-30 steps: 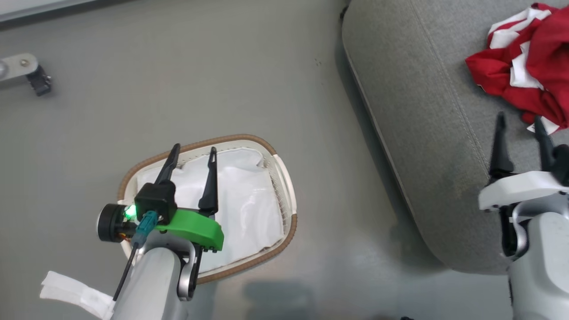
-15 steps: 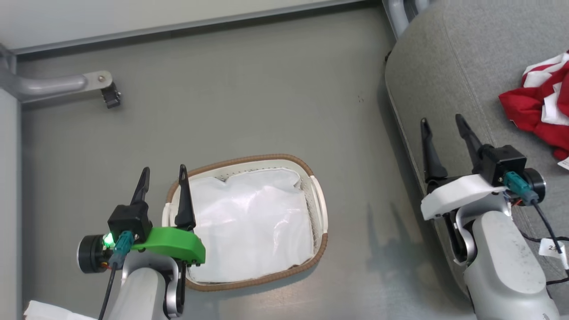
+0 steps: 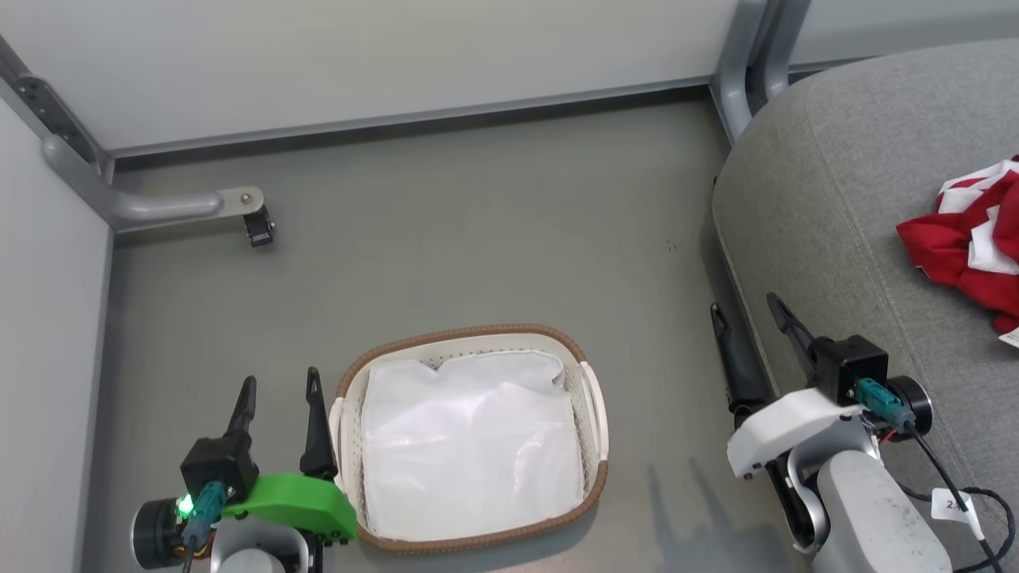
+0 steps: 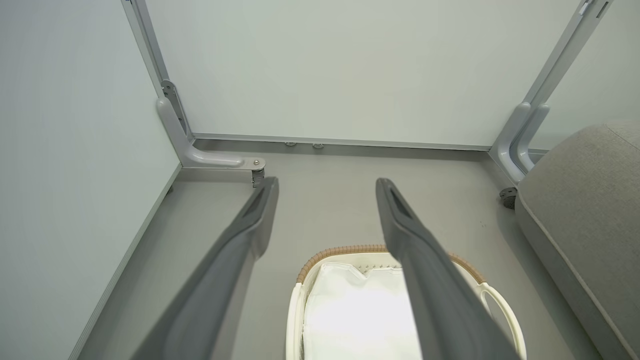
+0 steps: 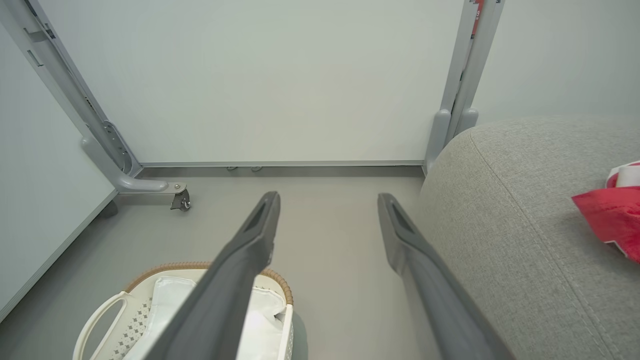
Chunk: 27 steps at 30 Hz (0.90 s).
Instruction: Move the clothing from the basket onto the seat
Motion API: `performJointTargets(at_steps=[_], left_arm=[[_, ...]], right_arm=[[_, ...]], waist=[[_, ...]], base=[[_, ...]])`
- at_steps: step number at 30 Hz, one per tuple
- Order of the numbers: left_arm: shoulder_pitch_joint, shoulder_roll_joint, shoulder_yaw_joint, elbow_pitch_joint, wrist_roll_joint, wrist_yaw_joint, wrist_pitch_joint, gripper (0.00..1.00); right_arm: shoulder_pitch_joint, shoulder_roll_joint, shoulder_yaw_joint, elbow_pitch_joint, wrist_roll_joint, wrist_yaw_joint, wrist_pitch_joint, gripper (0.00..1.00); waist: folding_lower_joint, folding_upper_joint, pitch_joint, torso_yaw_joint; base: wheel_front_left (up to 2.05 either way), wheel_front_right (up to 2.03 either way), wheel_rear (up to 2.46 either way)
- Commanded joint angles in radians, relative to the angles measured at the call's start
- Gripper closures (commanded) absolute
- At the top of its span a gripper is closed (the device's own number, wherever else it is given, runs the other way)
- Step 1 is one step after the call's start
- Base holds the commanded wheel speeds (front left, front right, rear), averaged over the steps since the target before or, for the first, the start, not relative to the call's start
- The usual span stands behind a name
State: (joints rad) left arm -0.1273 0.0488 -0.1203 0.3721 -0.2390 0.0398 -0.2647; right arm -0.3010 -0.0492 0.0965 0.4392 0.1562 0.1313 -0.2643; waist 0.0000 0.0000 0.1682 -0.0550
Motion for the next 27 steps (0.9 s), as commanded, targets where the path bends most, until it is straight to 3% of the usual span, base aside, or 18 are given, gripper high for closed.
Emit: performJointTargets(at_steps=[1,17,18,22,27], left_arm=[[0.023,0.004,0.005,-0.005,-0.007,-0.003,0.001,0.0],[0.102,0.004,0.001,-0.016,-0.042,-0.028,0.001,0.0],[0.088,0.0,-0.002,-0.01,-0.04,-0.027,0.0,1.0],[0.091,-0.003,-0.008,0.023,-0.044,-0.026,0.002,1.0],[0.086,-0.003,0.008,0.017,-0.129,-0.036,0.026,1.0]], right_arm=[[0.021,-0.005,-0.002,0.002,-0.003,-0.001,0.0,0.0],[0.11,-0.005,0.007,-0.004,0.008,-0.001,0.0,0.0],[0.091,0.001,0.008,-0.004,0.01,0.0,0.0,1.0],[0.11,0.006,0.009,0.027,0.013,0.0,0.003,1.0],[0.114,0.005,-0.007,0.018,0.105,0.0,0.028,1.0]], waist=[[0.0,0.0,-0.027,0.007],[0.0,0.0,-0.092,0.007],[0.0,0.0,-0.092,0.008],[0.0,0.0,-0.093,0.008],[0.0,0.0,-0.096,0.01]], base=[[0.0,0.0,0.0],[0.0,0.0,0.0],[0.0,0.0,0.0],[0.0,0.0,0.0],[0.0,0.0,0.0]])
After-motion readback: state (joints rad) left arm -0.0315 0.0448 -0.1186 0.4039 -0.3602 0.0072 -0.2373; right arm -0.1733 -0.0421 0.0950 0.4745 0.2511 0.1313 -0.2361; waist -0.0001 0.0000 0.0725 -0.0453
